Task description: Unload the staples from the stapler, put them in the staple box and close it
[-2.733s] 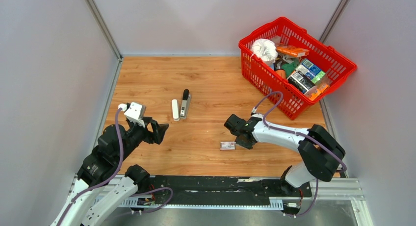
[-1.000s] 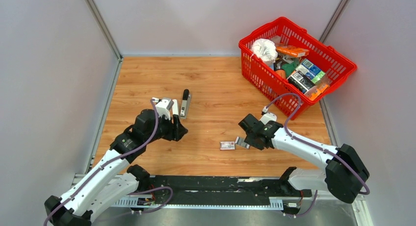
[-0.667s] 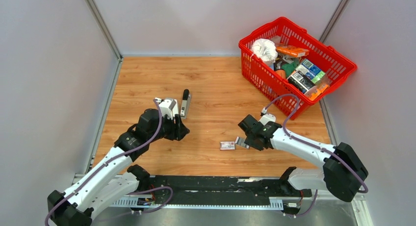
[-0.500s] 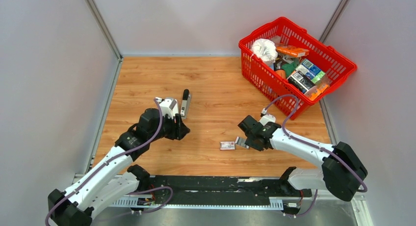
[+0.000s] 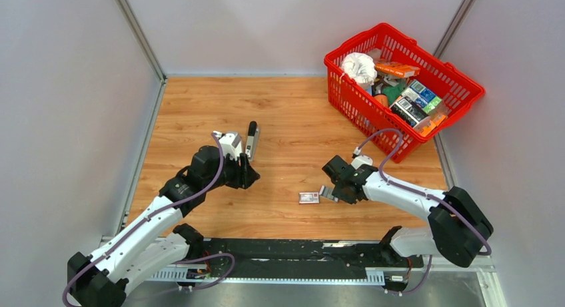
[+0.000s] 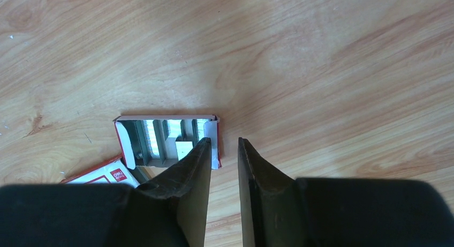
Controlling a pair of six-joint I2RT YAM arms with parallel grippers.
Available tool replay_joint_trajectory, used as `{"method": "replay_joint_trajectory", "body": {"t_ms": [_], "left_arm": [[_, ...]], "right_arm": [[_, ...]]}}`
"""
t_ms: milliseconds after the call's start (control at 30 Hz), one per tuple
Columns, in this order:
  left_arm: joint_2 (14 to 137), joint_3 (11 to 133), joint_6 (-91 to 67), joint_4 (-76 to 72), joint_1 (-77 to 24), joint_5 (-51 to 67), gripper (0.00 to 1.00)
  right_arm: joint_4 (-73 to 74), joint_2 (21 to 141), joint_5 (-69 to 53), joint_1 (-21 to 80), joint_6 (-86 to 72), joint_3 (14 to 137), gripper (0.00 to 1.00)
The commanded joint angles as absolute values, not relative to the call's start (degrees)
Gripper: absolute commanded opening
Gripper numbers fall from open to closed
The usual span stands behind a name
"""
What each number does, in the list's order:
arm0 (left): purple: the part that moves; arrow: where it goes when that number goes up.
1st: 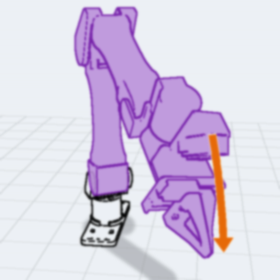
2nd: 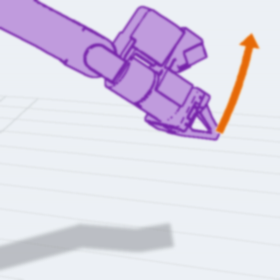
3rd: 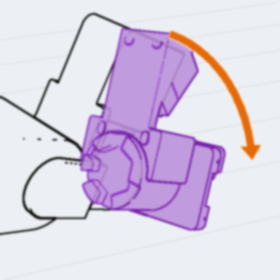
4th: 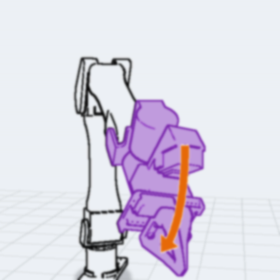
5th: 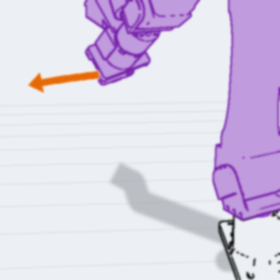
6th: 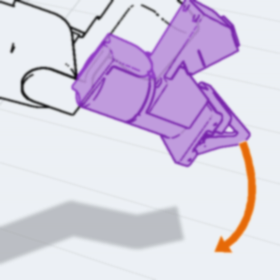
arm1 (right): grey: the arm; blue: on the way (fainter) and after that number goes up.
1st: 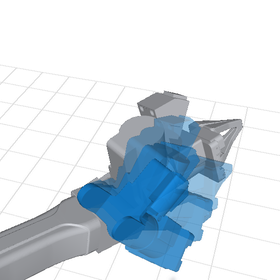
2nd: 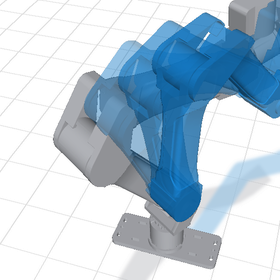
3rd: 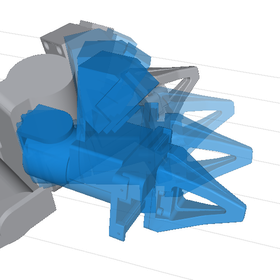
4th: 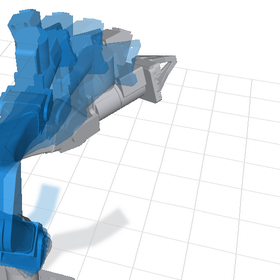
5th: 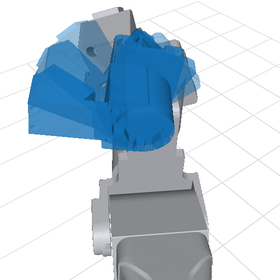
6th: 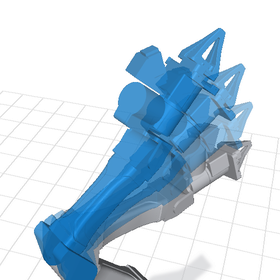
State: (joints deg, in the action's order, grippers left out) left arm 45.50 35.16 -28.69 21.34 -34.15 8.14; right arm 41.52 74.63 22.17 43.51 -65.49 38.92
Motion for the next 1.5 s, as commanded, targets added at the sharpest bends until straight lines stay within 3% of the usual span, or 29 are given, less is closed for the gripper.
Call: {"method": "replay_joint_trajectory", "body": {"t_ms": [0,300,900,1167,1467], "left_arm": [[45.44,35.16,-29.18,19.25,-34.36,8.96,0.57],[45.44,35.42,-29.00,19.34,-34.36,8.96,0.57],[45.61,34.81,-29.09,19.51,-34.28,8.96,0.57],[45.88,34.54,-29.44,18.90,-34.28,9.32,0.57],[49.47,33.31,-29.88,16.17,-34.89,10.98,0.56]], "right_arm": [[39.11,75.32,22.06,43.15,-64.60,39.11,0.27],[37.53,76.99,21.45,42.98,-64.16,39.11,0.26],[35.42,79.01,20.92,42.89,-63.99,37.97,0.14],[34.80,78.93,20.56,42.89,-63.37,37.44,0.00],[35.68,78.57,20.04,42.98,-60.65,37.00,0.00]]}}
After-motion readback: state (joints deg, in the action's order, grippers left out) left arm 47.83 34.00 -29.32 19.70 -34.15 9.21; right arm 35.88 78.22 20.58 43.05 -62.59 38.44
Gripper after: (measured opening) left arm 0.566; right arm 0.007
